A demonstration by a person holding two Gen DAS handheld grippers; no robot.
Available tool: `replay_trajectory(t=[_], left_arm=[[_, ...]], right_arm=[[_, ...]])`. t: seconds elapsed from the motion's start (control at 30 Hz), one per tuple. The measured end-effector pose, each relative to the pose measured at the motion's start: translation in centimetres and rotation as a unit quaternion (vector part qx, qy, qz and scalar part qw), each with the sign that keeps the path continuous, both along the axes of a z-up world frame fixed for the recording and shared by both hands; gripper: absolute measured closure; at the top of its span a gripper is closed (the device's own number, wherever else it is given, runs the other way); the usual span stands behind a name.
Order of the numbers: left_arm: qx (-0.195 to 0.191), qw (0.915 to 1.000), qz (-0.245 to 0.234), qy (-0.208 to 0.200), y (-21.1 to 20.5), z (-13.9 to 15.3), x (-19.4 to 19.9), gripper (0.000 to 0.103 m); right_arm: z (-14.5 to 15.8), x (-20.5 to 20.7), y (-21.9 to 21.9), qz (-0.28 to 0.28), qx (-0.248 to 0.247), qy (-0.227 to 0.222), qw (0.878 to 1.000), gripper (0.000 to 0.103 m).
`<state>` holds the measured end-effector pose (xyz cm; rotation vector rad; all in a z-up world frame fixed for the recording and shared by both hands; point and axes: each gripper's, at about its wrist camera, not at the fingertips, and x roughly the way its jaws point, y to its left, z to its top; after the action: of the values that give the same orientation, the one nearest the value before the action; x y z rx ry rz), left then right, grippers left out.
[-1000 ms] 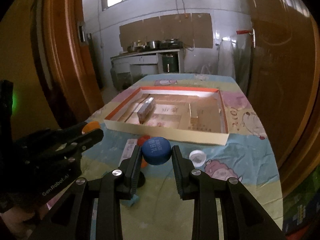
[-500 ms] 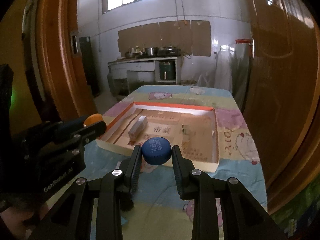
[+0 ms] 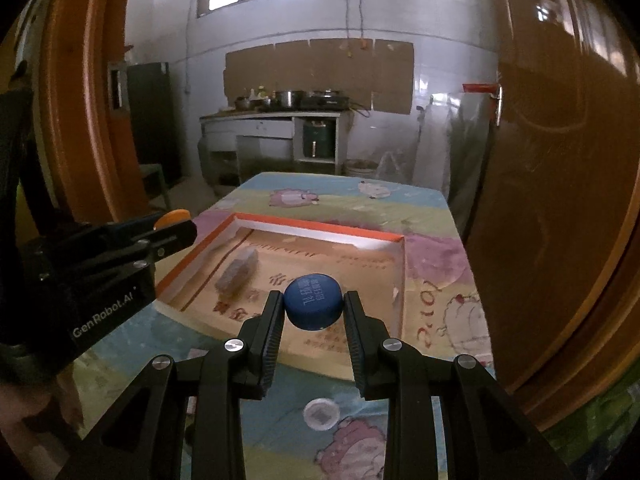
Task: Organize rigid objects
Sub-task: 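Carry both held caps up and over into the cardboard tray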
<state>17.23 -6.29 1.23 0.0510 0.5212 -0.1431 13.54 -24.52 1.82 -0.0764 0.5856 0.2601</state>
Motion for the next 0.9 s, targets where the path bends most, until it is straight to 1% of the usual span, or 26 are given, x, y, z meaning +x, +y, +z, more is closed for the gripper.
replay_trajectory(t=[0.27,0.37,0.5,0.73,0.9], left_arm=[[0.013,0.9999,0.004,0.007,-0.8,-0.3,1.8,0.073],[0.005,0.9998,0.003,0.019,-0.9,-0.6,2.7,0.073],[0.005,0.9994,0.000,0.034,-1.0,-0.9,3.9,0.073],[-0.011,0.9974,0.007,0.071,-0.8,-2.2,6.3,0.073],[-0.016,0.9956,0.010,0.092,-0.8,-3.5,7.3,0.073]], right_arm=[[-0.1,2.4,-1.1,-0.008,-0.011,0.012,1.000,0.072],[-0.4,3.2,-1.5,-0.011,-0.009,0.019,1.000,0.072],[-0.8,4.8,-2.4,-0.020,0.003,0.035,0.999,0.072],[-1.7,7.8,-3.7,-0.041,0.017,0.065,0.997,0.072],[-2.9,9.6,-3.7,-0.047,0.005,0.083,0.995,0.072]])
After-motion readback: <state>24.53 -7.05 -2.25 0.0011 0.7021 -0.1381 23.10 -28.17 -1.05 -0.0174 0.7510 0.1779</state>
